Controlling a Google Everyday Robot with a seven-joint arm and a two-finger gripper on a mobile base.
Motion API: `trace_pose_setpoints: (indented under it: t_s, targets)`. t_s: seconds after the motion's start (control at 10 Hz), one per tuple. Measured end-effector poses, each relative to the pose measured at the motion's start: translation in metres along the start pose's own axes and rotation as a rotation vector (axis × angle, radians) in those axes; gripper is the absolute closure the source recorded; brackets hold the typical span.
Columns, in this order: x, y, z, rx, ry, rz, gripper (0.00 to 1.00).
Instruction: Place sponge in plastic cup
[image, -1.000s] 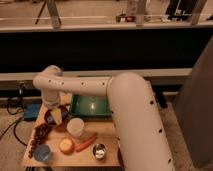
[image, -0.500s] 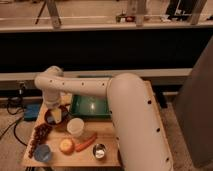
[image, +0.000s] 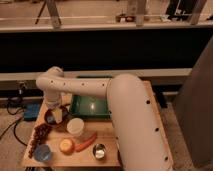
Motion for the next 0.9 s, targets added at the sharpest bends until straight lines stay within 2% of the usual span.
trace_pose_setpoints:
  t_s: [0.9]
  targets:
    - [0.011,-0.004,0.011,0.004,-0.012,0.014,0.30]
